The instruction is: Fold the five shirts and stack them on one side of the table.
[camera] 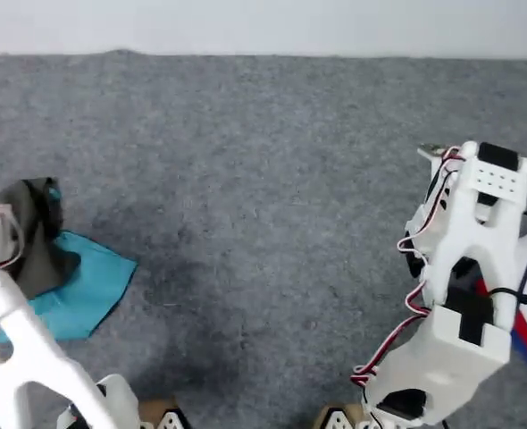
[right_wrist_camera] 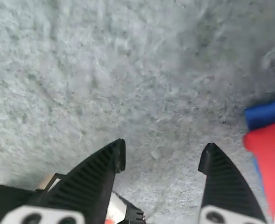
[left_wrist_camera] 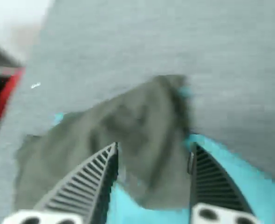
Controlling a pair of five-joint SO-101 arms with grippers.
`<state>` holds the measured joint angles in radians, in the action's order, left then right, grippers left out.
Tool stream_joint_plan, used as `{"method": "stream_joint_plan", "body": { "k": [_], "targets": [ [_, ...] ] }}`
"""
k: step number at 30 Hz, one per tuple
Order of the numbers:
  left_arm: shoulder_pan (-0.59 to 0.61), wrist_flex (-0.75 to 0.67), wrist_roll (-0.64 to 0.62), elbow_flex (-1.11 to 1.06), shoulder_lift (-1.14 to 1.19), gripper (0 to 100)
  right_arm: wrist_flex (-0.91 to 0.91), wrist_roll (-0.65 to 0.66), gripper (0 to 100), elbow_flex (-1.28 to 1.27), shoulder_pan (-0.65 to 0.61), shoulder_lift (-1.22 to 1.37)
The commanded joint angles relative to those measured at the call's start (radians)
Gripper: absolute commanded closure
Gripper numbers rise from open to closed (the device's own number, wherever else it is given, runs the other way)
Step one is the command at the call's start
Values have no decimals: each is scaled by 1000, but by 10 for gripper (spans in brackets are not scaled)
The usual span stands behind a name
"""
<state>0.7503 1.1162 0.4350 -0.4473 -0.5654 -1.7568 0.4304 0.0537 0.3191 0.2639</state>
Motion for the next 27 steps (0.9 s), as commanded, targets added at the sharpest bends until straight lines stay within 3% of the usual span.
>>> {"method": "stream_joint_plan", "body": {
  "k": [1,4,7,9,15,25,27],
  "targets": [
    [87,-336,110,-159,-15,754,-30,-6,729,-35,-10,-41],
    [91,-439,133,-203,-9,754,-30,-5,729,-58,-5,-41],
    [91,-417,120,-134,77,754,-33,0,729,-60,-4,-44],
    [101,-302,77,-24,181,754,-35,25,729,-60,-4,-48],
    [95,292,-81,499,592,754,-35,35,729,-60,-5,-42],
    [143,646,-308,1331,1252,754,-36,37,729,-66,-4,-44],
    [160,640,-330,1431,1326,769,-35,37,730,-71,-4,-42]
  ]
}}
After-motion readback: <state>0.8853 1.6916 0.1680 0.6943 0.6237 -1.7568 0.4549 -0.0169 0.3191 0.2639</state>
